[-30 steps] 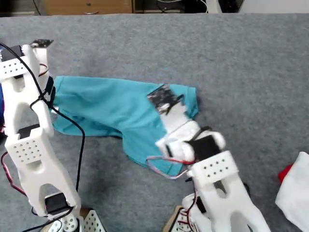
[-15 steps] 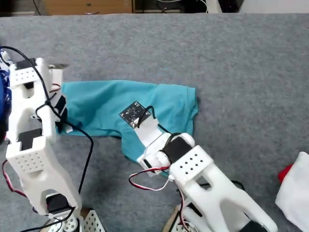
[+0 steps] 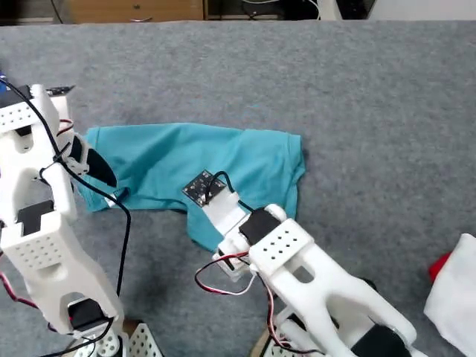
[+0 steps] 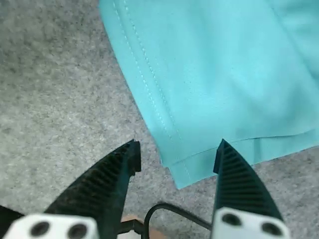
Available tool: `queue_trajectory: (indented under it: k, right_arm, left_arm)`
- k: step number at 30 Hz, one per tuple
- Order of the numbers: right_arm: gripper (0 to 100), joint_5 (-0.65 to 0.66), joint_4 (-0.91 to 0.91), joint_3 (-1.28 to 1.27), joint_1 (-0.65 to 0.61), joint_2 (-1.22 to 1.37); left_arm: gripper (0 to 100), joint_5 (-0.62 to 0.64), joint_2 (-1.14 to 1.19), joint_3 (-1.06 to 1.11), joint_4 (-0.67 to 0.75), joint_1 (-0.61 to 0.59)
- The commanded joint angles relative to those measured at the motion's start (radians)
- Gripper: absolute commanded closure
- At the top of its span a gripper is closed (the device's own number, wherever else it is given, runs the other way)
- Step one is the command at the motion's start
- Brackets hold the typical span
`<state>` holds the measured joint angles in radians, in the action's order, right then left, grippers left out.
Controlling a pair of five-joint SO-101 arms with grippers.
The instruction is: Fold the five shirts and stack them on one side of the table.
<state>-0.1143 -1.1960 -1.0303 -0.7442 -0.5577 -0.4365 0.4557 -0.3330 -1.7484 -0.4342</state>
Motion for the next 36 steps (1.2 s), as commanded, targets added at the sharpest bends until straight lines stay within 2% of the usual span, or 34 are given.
queue_trajectory:
  k: [1, 5, 12, 15, 17, 22, 24, 30, 36]
  right_arm:
    - [74.6, -0.005, 0.025, 0.001, -0.013, 0.024]
    - [74.6, -0.003, 0.034, 0.001, -0.018, 0.061]
    - [74.6, 0.0, 0.038, 0.005, -0.099, 0.105]
    - [74.7, 0.069, 0.081, -0.002, -0.119, 0.122]
    - [75.1, 0.118, 0.118, -0.002, -0.116, 0.143]
    - [86.6, 0.229, 0.249, -0.012, -0.114, 0.269]
    - [87.1, 0.267, 0.299, -0.018, -0.114, 0.341]
    - [87.5, 0.279, 0.295, 0.022, -0.113, 0.472]
    - [87.6, 0.281, 0.287, -0.027, -0.036, 0.479]
  left_arm:
    - [66, 0.015, -0.071, -0.044, -0.011, -0.009]
    - [66, 0.015, -0.073, -0.044, -0.011, -0.02]
    - [66, 0.015, -0.073, -0.051, -0.011, -0.044]
    - [66, 0.015, -0.073, -0.044, -0.011, -0.052]
    - [66, 0.015, -0.073, -0.044, -0.011, -0.055]
    - [66, 0.014, -0.073, -0.044, -0.011, -0.064]
    - [66, 0.012, -0.073, -0.044, -0.011, -0.064]
    - [66, 0.011, -0.073, -0.044, -0.011, -0.066]
    - [66, 0.009, -0.074, -0.051, -0.011, -0.077]
